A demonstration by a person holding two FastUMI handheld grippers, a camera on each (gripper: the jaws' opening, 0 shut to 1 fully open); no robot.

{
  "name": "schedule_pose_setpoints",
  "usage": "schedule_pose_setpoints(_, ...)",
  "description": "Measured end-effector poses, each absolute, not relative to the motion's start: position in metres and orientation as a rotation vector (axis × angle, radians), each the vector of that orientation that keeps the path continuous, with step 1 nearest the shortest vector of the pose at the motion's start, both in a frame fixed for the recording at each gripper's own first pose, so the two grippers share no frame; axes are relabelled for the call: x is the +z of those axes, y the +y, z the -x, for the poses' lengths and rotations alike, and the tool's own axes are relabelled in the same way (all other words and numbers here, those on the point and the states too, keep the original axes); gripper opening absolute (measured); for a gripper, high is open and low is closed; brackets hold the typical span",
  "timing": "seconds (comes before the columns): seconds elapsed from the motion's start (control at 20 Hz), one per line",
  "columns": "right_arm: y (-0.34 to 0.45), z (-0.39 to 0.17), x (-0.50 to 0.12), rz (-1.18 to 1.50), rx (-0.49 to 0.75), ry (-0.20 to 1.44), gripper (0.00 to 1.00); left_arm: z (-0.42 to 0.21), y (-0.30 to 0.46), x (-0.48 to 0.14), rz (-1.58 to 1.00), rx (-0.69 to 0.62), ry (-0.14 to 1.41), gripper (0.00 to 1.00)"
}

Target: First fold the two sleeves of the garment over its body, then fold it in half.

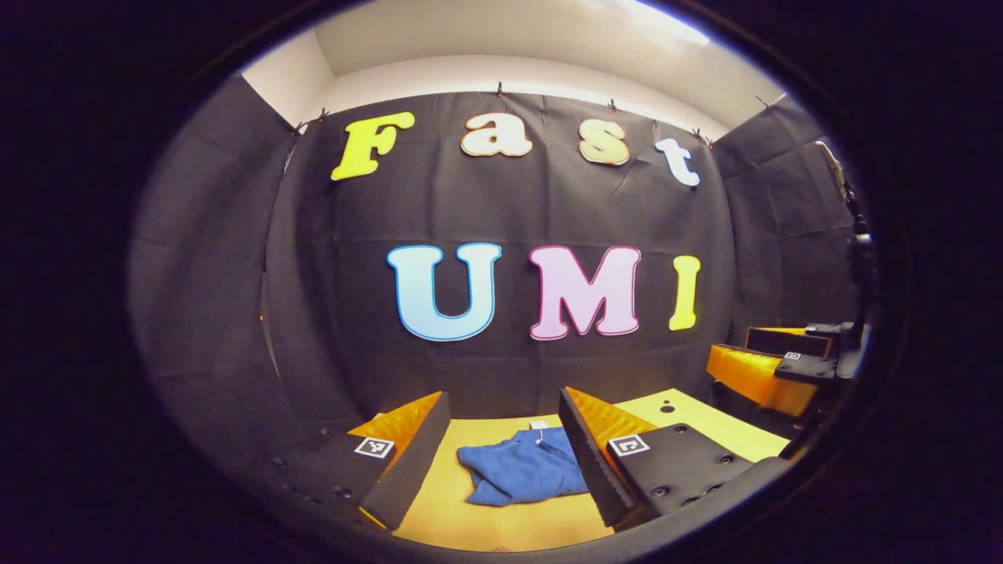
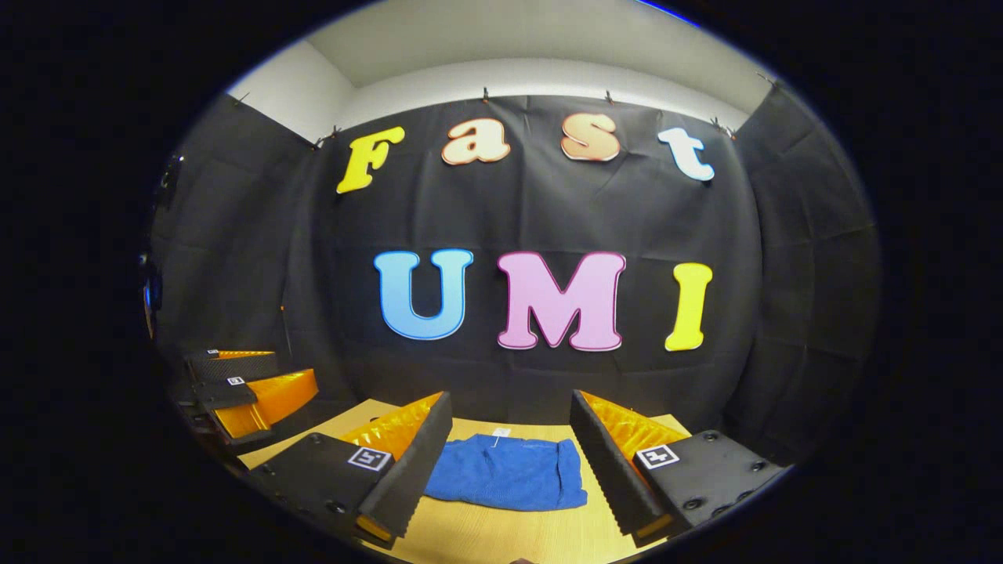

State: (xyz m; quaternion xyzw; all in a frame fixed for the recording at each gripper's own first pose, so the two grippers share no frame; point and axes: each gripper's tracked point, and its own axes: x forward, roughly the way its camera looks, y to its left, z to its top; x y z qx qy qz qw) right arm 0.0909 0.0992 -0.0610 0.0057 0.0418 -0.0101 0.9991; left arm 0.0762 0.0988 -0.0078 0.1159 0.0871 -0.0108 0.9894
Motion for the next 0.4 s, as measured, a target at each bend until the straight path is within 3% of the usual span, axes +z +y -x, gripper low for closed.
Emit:
schedule_pose_setpoints(0.05, 0.099, -0.081, -0.056, -0.003, -0.038, 0.078, 0.98, -0.07, 0.098, -0.009, -0.222, -0.035, 0.179, 0.82)
schedule_pose_setpoints(0.2, 0.099, -0.06, -0.043, 0.025, -0.07, 0.06, 0.99, -0.069, 0.096, -0.002, -0.212, -0.081, 0.158, 0.81)
schedule_pose_setpoints(0.25, 0.097, -0.054, -0.038, 0.039, -0.082, 0.051, 0.99, -0.07, 0.096, -0.005, -0.22, -0.091, 0.155, 0.82)
schedule_pose_setpoints(0.3, 0.096, -0.049, -0.038, 0.049, -0.09, 0.049, 0.89, -0.069, 0.096, -0.006, -0.231, -0.096, 0.16, 0.82)
schedule_pose_setpoints(0.4, 0.096, -0.043, -0.038, 0.047, -0.094, 0.056, 0.9, -0.061, 0.094, -0.001, -0.241, -0.102, 0.156, 0.81)
